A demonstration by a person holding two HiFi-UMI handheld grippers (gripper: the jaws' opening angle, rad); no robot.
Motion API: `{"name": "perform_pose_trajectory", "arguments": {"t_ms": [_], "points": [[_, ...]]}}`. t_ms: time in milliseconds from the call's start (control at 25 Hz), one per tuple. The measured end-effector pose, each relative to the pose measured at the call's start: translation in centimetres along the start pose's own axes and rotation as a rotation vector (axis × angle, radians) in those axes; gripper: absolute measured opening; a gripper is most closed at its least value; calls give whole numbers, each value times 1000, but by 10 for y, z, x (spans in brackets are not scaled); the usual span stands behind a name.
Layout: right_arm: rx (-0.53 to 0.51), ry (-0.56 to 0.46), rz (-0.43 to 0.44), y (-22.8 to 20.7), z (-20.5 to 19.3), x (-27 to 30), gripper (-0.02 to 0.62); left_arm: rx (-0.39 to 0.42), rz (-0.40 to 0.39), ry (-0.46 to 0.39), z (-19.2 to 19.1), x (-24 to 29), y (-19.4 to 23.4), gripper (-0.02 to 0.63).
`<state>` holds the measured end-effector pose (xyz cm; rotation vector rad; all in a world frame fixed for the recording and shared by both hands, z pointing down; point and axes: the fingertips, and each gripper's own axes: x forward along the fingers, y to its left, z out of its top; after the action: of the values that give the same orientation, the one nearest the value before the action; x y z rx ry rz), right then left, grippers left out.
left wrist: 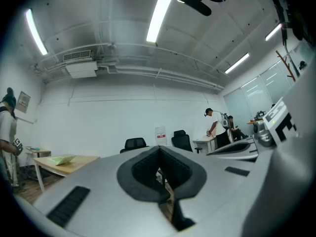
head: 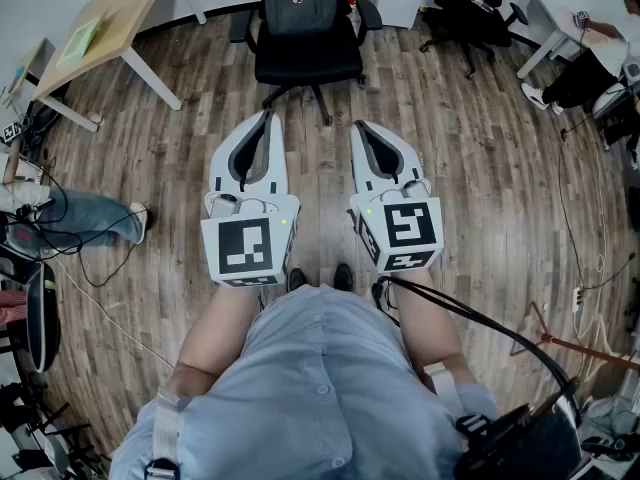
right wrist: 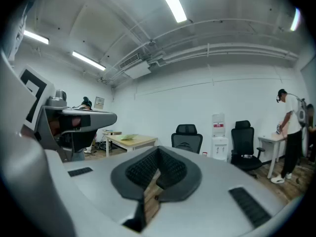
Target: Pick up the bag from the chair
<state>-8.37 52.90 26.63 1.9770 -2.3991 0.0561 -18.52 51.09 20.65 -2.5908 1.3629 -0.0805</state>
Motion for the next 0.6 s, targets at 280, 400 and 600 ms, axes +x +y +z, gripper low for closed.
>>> {"name": "perform_pose_trajectory", "arguments": {"t_ms": [280,400,600], "points": [[2,3,7,-18,-4,-2,-1,3,15,16,-3,10,-13,0],[4,3,20,-28,-5,0,0,5,19,23,-3,18,-21,0],[41,-9,61,-41,-7,7,0,10,47,28,-4,29,-28,0]]}}
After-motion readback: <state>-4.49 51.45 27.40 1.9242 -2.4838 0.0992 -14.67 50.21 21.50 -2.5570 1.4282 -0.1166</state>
